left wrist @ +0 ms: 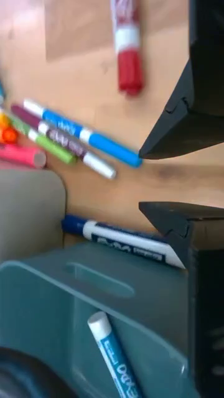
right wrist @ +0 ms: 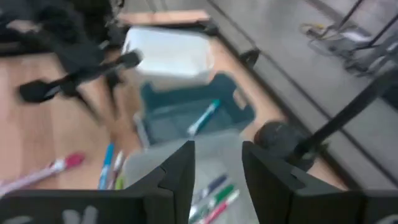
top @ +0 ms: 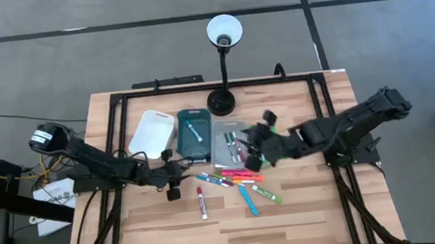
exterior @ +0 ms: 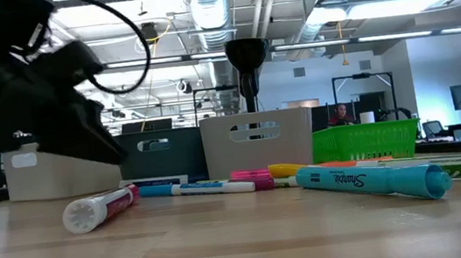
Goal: Pick & Place Markers
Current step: Put the large dark blue marker pen into the blue bin
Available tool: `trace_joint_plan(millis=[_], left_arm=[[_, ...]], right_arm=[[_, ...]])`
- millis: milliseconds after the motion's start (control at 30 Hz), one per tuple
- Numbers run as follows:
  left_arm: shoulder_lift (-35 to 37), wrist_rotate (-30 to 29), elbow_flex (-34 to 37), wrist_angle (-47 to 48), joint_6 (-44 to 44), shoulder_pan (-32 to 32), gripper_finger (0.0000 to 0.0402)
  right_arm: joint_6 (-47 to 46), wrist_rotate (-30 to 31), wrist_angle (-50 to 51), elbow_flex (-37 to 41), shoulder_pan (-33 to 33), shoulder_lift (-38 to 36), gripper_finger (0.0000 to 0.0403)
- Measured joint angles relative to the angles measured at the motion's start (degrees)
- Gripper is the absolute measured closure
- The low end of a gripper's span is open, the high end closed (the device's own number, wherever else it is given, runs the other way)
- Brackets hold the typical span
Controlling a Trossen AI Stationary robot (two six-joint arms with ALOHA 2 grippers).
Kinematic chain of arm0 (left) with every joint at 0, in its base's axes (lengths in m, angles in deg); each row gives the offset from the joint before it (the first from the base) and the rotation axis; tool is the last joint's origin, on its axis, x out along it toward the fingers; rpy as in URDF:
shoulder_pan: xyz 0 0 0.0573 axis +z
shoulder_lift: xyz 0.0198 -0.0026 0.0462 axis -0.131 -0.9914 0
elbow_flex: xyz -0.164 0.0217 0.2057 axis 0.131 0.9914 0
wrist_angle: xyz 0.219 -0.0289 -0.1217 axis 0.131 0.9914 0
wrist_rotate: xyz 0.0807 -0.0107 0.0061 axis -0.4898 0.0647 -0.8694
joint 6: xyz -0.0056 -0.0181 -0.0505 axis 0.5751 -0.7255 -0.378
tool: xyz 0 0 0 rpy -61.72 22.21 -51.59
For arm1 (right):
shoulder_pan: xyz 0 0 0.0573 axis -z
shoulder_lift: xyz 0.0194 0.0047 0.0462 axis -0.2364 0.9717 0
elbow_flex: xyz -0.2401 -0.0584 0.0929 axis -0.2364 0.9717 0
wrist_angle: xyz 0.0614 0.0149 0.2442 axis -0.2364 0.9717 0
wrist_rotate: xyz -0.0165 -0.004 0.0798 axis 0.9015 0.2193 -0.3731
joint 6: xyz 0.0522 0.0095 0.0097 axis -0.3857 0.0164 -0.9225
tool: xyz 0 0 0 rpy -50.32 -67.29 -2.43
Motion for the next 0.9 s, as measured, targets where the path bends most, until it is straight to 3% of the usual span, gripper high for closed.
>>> trace_joint_plan(millis=[167,400,667,900], left_arm=[[-3.8,3.7,-0.5,-3.0,0.0,4.7,0.0285],[-6.6,5.3,-1.3,-3.8,1.4,9.0,0.0285],[-7.8,5.0,-1.2,-3.9,0.9,12.1,0.0285],[-10.0,10.4,-0.9,-4.0,-2.3,13.2,0.0285]], right_arm=[[-5.7,-1.7,-8.0,12.6,-4.1,-5.3,0.0306],[-10.0,-1.6,-23.1,26.5,-4.8,-7.9,0.0320],[-9.3,-2.0,-26.6,28.0,-4.0,-7.8,0.0321],[-8.0,-3.1,-29.9,28.0,-4.0,-8.3,0.0321]])
